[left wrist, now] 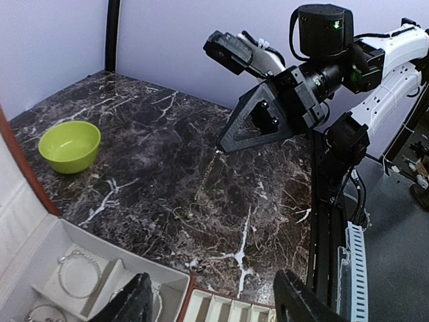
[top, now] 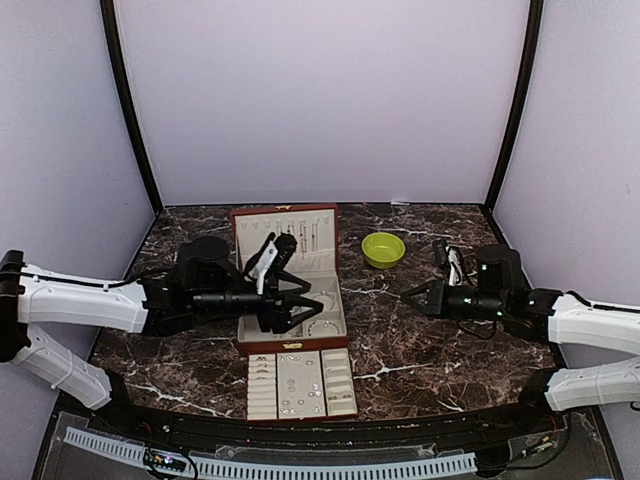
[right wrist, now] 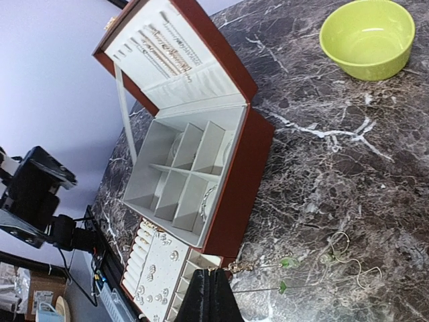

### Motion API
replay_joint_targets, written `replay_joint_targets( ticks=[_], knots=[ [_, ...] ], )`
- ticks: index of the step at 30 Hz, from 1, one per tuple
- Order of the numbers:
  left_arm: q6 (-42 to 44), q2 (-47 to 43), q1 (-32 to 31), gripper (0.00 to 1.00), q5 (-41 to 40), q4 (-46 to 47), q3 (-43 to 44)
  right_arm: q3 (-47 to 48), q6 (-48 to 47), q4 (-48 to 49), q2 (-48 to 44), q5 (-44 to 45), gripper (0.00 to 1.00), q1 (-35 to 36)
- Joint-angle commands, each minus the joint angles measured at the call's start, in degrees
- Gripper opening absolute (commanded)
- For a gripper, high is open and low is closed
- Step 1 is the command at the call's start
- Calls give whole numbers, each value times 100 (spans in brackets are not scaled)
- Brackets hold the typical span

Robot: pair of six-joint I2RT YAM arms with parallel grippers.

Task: Organize the mixed jewelry
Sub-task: Pass from the right arm to the left

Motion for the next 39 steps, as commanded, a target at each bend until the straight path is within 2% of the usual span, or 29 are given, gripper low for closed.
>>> replay_joint_targets(
  ticks=[1, 7, 17, 26, 39],
  knots=[
    [268, 907, -367, 61, -255, 923, 641, 26, -56, 429, -76, -394, 0, 115],
    [279, 2172, -508, 47, -381, 1340, 1350, -38, -47, 492, -182, -596, 0, 154],
    [345, 3190, -614, 42, -169, 1457, 2102, -118, -42, 471, -432, -701, 0, 173],
    [344, 3706, -700, 38, 6, 1454, 2465, -154, -26, 527, -470, -764, 0, 171],
    [335, 3932, -751, 35, 56, 1429, 2706, -187, -21, 570, -501, -791, 0, 172]
  ],
)
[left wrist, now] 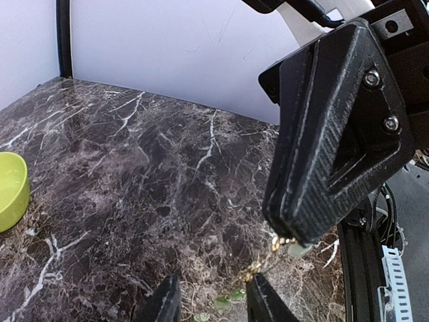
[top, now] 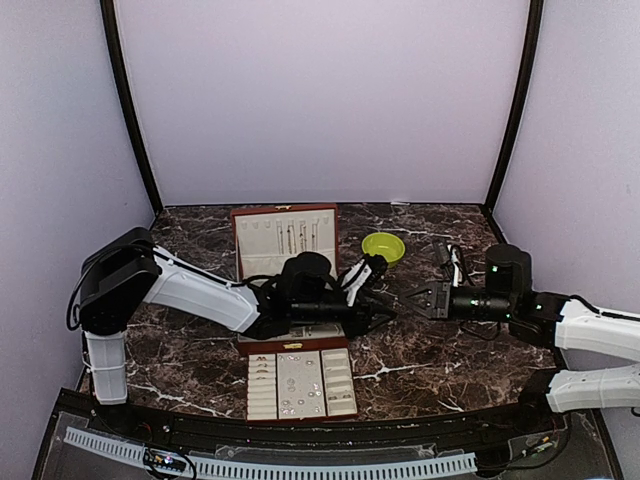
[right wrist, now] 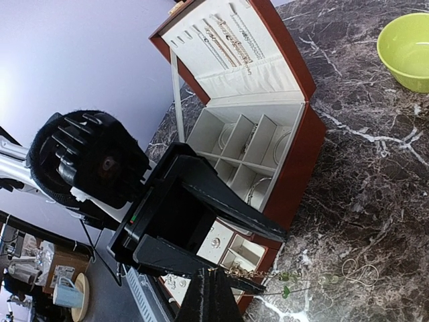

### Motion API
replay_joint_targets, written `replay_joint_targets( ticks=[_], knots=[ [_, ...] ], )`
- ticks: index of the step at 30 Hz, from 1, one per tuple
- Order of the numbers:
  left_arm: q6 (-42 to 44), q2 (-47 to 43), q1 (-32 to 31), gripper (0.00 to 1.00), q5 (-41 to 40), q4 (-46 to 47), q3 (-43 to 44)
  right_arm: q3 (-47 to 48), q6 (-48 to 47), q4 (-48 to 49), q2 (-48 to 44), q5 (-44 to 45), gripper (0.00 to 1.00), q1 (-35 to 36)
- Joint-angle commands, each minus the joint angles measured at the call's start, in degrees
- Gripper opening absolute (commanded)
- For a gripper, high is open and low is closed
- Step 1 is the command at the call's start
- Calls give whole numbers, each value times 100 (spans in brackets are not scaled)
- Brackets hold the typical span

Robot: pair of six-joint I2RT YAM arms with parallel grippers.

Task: Organize the mixed jewelry
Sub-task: Pass from the right arm to the left

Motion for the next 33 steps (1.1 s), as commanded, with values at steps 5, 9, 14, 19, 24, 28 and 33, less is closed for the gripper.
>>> replay_joint_targets(
  ticks=[5, 9, 14, 19, 24, 28, 33],
  knots=[
    [127, 205, -135, 33, 181, 76, 444, -93, -25, 359, -58, -82, 0, 51],
    [213, 253, -205, 26, 155, 48, 573, -108, -2, 367, -56, -43, 0, 52],
    [212, 203, -205, 8, 53, 64, 531, -145, 15, 368, -107, 31, 0, 50],
    [137, 15, -217, 0, 57, 215, 432, -187, 28, 393, -106, 91, 0, 51],
    [-72, -251, -215, 0, 91, 578, 194, -252, 104, 386, -184, 397, 0, 51],
    [-272, -444, -214, 0, 128, 615, 94, -316, 224, 468, -352, 555, 31, 51],
    [-563, -779, -214, 0, 149, 656, -86, -339, 316, 455, -752, 783, 61, 51]
  ],
)
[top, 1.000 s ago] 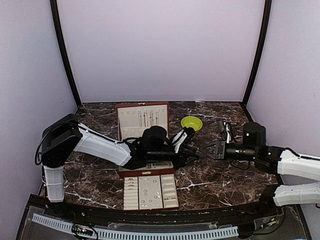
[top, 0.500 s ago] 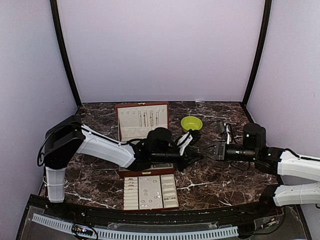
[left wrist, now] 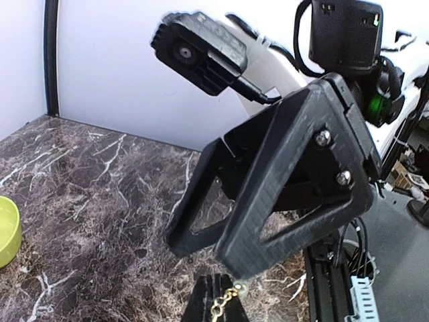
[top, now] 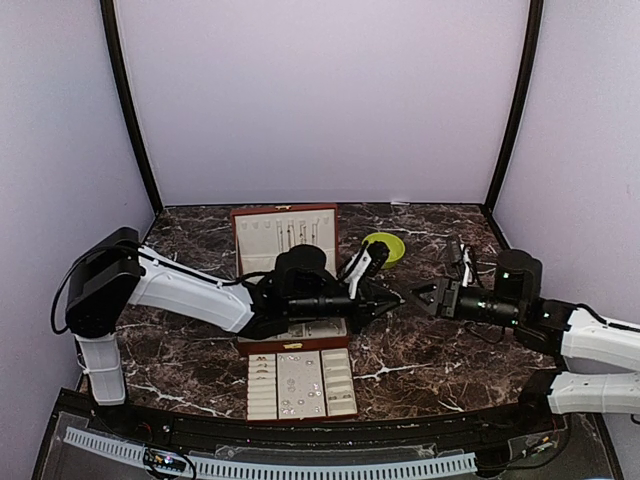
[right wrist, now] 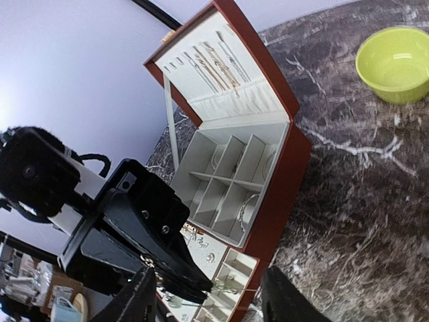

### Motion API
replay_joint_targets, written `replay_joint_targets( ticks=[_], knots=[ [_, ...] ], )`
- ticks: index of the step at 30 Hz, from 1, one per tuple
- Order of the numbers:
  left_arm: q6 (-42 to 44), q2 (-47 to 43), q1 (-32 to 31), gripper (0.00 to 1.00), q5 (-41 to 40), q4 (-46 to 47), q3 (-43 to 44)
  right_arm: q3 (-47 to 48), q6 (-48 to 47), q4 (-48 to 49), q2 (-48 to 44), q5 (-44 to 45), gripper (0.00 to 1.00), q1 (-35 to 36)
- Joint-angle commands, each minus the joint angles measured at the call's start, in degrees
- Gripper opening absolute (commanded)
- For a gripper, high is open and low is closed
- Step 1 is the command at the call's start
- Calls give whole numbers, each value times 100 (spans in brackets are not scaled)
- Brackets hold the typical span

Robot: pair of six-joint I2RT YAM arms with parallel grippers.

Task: Organize the mixed jewelry
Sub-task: Pass from the right arm to the left, then pass from the left arm to the right

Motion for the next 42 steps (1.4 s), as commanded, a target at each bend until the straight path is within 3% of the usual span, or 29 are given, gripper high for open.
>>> replay_joint_targets(
  ticks=[1, 5, 10, 18, 28, 33, 42],
  knots=[
    [-331, -619, -26, 0, 43, 204, -170, -66, 40, 259, -452, 319, 65, 40],
    [-465, -997, -26, 0, -172, -179, -152, -175, -65, 372, -787, 183, 72, 47],
    [-769, -1366, 5, 0, -149, -1282, 205, -565, -226, 901, -1099, -358, 68, 60],
    [-1060, -1741, 52, 0, -40, -2232, 562, -1034, -289, 1536, -1291, -456, 69, 230],
    [-984, -1949, 53, 0, -541, -3038, 914, -856, -932, 1931, -846, 1595, 67, 1680],
    [-1042, -2037, 53, 0, -558, -3022, 919, -758, -1176, 2185, -424, 2711, 56, 2238],
    [-1067, -2098, 49, 0, -532, -3031, 954, -517, -1506, 2898, 494, 3731, 51, 2896]
  ],
)
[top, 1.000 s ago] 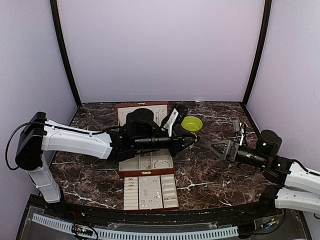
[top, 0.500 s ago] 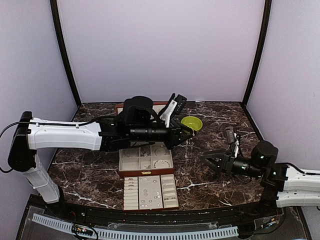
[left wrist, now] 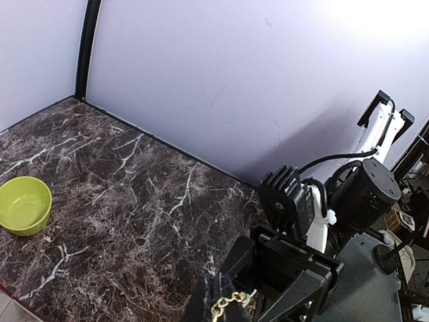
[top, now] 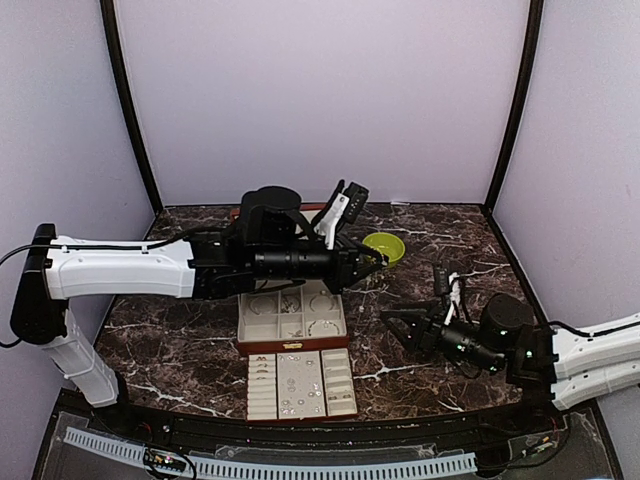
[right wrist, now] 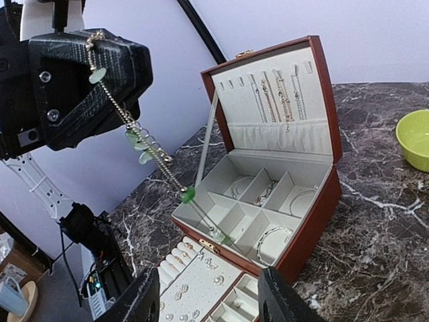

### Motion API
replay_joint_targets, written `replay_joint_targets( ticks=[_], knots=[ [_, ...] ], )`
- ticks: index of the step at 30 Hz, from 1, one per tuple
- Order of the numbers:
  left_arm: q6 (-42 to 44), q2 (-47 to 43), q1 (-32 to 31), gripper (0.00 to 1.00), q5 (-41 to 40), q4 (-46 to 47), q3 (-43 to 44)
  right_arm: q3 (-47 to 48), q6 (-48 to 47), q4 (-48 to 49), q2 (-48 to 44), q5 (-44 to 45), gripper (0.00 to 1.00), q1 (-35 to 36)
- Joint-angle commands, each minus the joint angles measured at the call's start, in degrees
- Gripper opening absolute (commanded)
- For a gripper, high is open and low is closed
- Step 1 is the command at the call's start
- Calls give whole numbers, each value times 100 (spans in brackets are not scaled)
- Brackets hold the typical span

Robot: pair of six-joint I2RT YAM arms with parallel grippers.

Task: Organize the mixed jewelry
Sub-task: Pass from the left arm to the right

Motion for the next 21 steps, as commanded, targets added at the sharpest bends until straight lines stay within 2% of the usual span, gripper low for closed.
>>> replay_joint_targets(
  ticks=[1, 8, 21],
  knots=[
    [-57, -309, 35, 0, -3, -108, 216, 289, -261, 766, 355, 792, 51, 286],
    [-64, -373, 35, 0, 31, -144, 232, 448, -276, 1161, 890, 1468, 47, 473],
    [-118, -467, 27, 0, 173, -137, 216, 681, -269, 1413, 1470, 1734, 47, 470]
  ],
)
